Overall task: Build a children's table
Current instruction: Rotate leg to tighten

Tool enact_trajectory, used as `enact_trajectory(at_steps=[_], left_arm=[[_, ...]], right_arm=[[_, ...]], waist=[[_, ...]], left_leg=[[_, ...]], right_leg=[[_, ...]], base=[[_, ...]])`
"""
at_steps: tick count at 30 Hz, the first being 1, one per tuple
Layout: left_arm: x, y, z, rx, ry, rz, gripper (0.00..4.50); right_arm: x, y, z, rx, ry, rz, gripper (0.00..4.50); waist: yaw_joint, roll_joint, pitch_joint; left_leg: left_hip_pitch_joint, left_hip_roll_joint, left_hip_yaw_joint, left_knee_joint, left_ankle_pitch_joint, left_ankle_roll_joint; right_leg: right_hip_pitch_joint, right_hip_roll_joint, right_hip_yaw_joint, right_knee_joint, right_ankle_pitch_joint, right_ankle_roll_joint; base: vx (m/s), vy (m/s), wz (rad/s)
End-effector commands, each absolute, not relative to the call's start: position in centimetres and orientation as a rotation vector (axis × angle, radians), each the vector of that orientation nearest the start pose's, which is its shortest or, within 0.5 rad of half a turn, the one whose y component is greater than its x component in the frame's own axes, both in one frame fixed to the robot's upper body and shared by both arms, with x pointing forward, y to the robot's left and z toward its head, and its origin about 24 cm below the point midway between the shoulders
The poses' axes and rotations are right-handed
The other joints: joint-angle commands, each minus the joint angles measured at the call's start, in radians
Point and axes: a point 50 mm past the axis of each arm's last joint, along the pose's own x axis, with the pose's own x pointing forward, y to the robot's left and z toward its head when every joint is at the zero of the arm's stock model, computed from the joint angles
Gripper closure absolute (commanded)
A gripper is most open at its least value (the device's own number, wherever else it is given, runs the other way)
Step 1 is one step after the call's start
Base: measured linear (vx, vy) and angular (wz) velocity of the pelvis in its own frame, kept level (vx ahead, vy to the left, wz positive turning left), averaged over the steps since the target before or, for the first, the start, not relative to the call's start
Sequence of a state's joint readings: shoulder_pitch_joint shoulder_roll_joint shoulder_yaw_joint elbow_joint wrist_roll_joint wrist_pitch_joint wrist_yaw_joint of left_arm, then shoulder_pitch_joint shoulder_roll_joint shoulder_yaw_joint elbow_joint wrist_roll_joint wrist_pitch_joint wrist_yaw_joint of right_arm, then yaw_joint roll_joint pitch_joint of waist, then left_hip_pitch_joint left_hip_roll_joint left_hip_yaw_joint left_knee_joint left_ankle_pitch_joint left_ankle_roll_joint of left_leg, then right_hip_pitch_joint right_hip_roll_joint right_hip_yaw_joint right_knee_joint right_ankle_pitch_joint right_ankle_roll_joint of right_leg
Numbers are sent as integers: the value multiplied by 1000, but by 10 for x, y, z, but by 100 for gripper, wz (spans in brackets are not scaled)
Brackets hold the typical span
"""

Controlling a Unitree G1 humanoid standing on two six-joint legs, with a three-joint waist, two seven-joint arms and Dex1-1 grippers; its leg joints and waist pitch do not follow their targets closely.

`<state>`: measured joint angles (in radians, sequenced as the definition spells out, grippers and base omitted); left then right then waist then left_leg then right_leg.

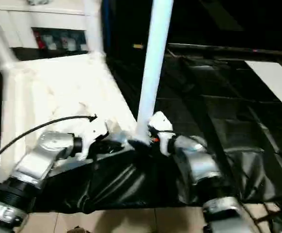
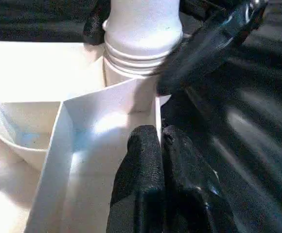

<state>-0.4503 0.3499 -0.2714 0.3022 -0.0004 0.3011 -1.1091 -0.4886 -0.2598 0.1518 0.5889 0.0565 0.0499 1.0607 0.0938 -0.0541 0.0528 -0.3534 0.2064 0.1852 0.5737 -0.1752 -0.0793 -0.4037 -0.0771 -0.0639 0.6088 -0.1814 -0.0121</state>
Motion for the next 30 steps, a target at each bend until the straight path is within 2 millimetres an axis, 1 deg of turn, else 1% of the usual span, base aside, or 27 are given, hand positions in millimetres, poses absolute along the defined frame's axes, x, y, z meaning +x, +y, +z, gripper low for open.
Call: enact_trajectory(at_steps=[1,2,3,4,5,6,7,9,10,11,12,14,15,20,21,22,23,24,25,26,27,28,29,30], left_arm=[[294,106,60,332,397,-1383,450],[293,109,61,342,404,-1418,450],[291,112,62,351,413,-1454,450],[291,114,63,355,419,-1472,450],[290,115,64,351,421,-1489,450],[290,115,64,350,424,-1495,450],[289,116,66,351,432,-1520,450],[288,116,66,356,436,-1540,450],[287,117,67,353,440,-1552,450],[287,117,67,353,442,-1557,450],[287,116,67,352,441,-1562,450],[288,116,67,351,440,-1563,450],[288,115,67,349,439,-1567,450],[287,115,65,330,432,-1554,450],[288,115,64,325,430,-1534,450],[293,113,62,318,415,-1441,450],[293,113,62,318,415,-1441,450],[298,109,60,305,398,-1345,450],[299,108,60,303,393,-1317,450],[301,107,59,301,391,-1289,450],[302,105,58,296,390,-1257,450],[303,101,57,294,387,-1204,450],[303,101,57,294,387,-1204,450],[304,95,56,287,383,-1148,450]], right_arm=[[300,-112,38,-181,322,1352,68],[298,-114,38,-190,338,1408,68],[295,-116,38,-209,356,1469,68],[293,-118,37,-229,371,1507,68],[292,-118,37,-240,382,1531,84],[291,-118,37,-241,386,1539,95],[290,-119,37,-241,396,1567,95],[289,-118,37,-233,399,1586,114],[288,-117,38,-228,399,1594,125],[288,-116,38,-228,399,1600,134],[287,-115,38,-231,398,1610,144],[286,-115,38,-224,396,1615,151],[284,-115,38,-212,395,1626,169],[278,-113,33,-186,399,1631,176],[279,-112,32,-176,394,1610,177],[285,-107,28,-169,373,1474,177],[285,-107,28,-169,373,1474,177],[297,-102,23,-159,349,1265,177],[301,-101,22,-147,346,1198,178],[302,-100,21,-133,347,1164,178],[304,-99,20,-118,347,1125,178],[306,-95,18,-99,339,1054,178],[306,-95,18,-99,339,1054,178],[310,-88,16,-63,326,943,178]], waist=[[0,6,-57],[-1,7,-56],[3,6,-56],[5,11,-56],[6,12,-56],[8,11,-56],[11,8,-57],[15,9,-57],[17,17,-58],[16,16,-58],[15,14,-59],[16,14,-59],[16,12,-59],[17,12,-61],[16,12,-61],[16,14,-60],[14,15,-59],[10,17,-55],[2,14,-51],[0,14,-52],[-9,10,-52],[-13,9,-52],[-16,11,-51],[-20,8,-52]], left_leg=[[8,29,-9,-68,-264,32],[9,30,-8,-69,-264,32],[10,30,-8,-68,-271,33],[8,31,-7,-69,-267,31],[10,33,-7,-69,-268,30],[9,33,-6,-68,-261,28],[9,33,-6,-68,-255,27],[10,33,-6,-67,-251,26],[10,33,-6,-67,-250,23],[9,33,-6,-68,-250,21],[9,32,-6,-67,-249,18],[10,31,-6,-67,-248,17],[10,32,-6,-67,-248,16],[10,31,-5,-65,-235,20],[9,32,-5,-65,-234,20],[10,32,-5,-66,-239,18],[10,32,-5,-66,-242,12],[11,29,-8,-70,-270,-4],[14,26,-10,-72,-314,-20],[16,25,-12,-71,-330,-27],[10,25,-18,-75,-335,-35],[7,24,-21,-75,-335,-31],[8,25,-20,-75,-340,-29],[11,24,-20,-73,-350,-24]], right_leg=[[44,-62,46,-75,-240,-205],[43,-61,47,-76,-241,-206],[43,-62,47,-76,-250,-206],[44,-62,46,-76,-252,-206],[43,-62,46,-76,-250,-207],[44,-61,46,-72,-236,-212],[45,-62,46,-71,-231,-216],[45,-63,46,-71,-232,-217],[44,-63,47,-69,-228,-219],[45,-62,46,-69,-223,-220],[46,-61,46,-68,-213,-223],[46,-61,46,-68,-211,-223],[47,-61,46,-68,-214,-223],[47,-60,46,-66,-196,-225],[47,-60,46,-66,-194,-225],[46,-60,46,-67,-203,-223],[43,-61,47,-68,-207,-222],[42,-63,47,-75,-260,-211],[40,-64,44,-86,-355,-185],[39,-66,43,-90,-400,-170],[44,-67,41,-92,-445,-145],[44,-68,39,-95,-474,-125],[40,-67,40,-99,-484,-119],[37,-67,40,-103,-498,-113]], base=[[0,0,0],[0,0,0],[0,0,0],[0,0,0],[0,0,0],[0,0,0],[0,0,0],[0,0,0],[0,0,0],[0,0,0],[0,0,0],[0,0,0],[0,0,0],[0,0,0],[0,0,0],[0,0,0],[0,0,0],[0,0,0],[0,0,0],[0,0,0],[0,0,0],[0,0,0],[0,0,0],[0,0,0]])
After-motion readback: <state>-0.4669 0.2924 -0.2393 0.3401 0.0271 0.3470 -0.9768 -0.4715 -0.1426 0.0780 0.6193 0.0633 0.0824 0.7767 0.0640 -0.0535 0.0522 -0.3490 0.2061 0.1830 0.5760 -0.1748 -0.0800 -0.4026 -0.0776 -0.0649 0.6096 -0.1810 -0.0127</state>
